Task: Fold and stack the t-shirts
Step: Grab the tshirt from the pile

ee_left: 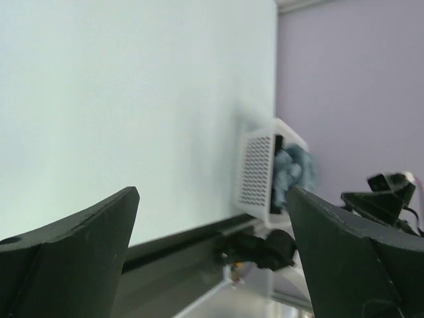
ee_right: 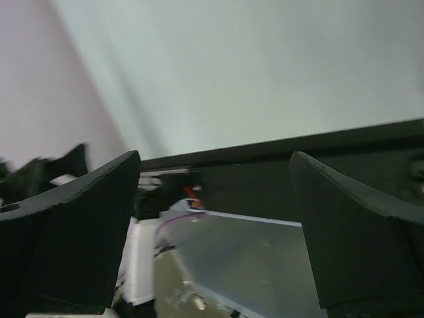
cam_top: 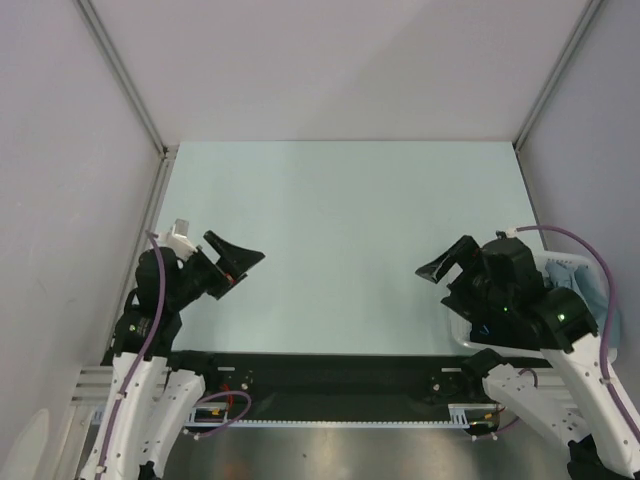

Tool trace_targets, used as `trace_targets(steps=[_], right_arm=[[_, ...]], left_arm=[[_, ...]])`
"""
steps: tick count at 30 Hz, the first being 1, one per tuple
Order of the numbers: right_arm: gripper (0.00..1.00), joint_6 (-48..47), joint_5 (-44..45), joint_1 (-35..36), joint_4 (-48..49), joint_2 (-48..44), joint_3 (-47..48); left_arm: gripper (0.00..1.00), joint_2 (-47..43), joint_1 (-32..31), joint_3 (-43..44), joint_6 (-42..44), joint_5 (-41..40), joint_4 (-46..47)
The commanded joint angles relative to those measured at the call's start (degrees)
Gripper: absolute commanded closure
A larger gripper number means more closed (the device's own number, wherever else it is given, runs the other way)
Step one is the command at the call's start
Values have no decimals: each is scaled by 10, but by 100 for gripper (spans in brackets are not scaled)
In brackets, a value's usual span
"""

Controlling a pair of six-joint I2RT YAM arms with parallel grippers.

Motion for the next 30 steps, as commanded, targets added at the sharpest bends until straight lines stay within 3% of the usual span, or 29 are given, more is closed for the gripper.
trace_targets(steps=[1, 4, 9, 12, 18, 24, 27, 30], right_arm=[[0, -78, 76, -5, -154, 47, 29], [0, -141, 98, -12, -152, 83, 45], [0, -207, 91, -61, -102, 154, 66], [0, -228, 77, -131, -80, 190, 60], [9, -291, 129, -282, -66, 238, 59], [16, -277, 244, -381, -80, 282, 58], [17, -269, 265, -405, -53, 279, 17], [20, -280, 230, -438, 17, 293, -36]], left_arm=[[0, 12, -2, 82, 128, -120, -78], [0, 39, -2, 118, 140, -155, -101], [0, 75, 0, 168, 148, -137, -158], [0, 86, 2, 197, 183, -151, -209], [0, 117, 3, 189, 267, -106, -115], [8, 182, -2, 151, 221, -23, -41], [9, 207, -10, 158, 228, -25, -41], [4, 236, -44, 197, 272, -93, -55]])
